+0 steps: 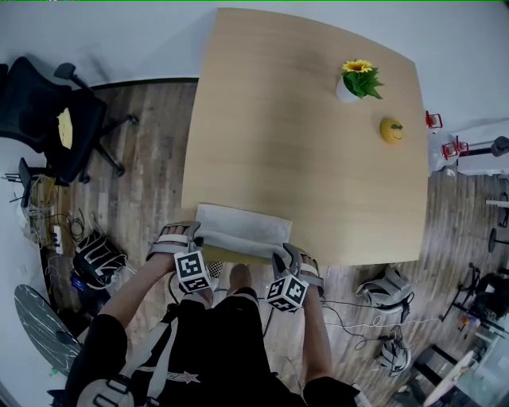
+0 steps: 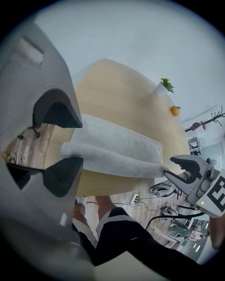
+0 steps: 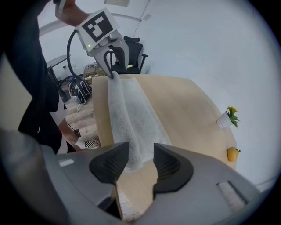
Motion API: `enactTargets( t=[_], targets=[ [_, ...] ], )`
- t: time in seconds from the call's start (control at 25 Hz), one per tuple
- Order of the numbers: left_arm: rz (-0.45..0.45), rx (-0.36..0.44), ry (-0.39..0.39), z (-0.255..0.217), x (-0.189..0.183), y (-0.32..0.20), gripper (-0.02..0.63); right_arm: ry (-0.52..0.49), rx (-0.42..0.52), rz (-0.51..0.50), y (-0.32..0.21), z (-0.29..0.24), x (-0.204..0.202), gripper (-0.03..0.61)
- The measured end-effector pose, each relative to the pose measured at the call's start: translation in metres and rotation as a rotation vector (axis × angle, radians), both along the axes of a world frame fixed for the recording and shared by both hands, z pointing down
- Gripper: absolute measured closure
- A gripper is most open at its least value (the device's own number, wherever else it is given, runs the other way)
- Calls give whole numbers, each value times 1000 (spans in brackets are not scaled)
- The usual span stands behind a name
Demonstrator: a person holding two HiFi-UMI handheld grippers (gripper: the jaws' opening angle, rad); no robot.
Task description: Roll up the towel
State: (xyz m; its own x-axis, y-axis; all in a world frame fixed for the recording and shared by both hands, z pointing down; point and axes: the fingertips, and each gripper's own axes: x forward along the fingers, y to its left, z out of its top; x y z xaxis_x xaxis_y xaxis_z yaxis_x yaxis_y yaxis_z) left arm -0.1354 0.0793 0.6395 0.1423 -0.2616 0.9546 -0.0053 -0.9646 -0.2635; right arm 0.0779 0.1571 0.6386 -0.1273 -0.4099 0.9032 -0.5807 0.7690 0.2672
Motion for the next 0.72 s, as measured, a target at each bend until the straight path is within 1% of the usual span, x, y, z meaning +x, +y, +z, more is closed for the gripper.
enactTargets(
  t=[0.28,0.56,0.72],
  targets=[
    [14,5,-5,-4,-8,20,387,2,15,-6,16,-6,-12,400],
    [25,11,0,-2,-6,36,396,-4,2,-23,34,0,-24,402],
    [33,7,-3,3,-2,41,403,-8,-6,-26,37,5,-24,405]
  ],
)
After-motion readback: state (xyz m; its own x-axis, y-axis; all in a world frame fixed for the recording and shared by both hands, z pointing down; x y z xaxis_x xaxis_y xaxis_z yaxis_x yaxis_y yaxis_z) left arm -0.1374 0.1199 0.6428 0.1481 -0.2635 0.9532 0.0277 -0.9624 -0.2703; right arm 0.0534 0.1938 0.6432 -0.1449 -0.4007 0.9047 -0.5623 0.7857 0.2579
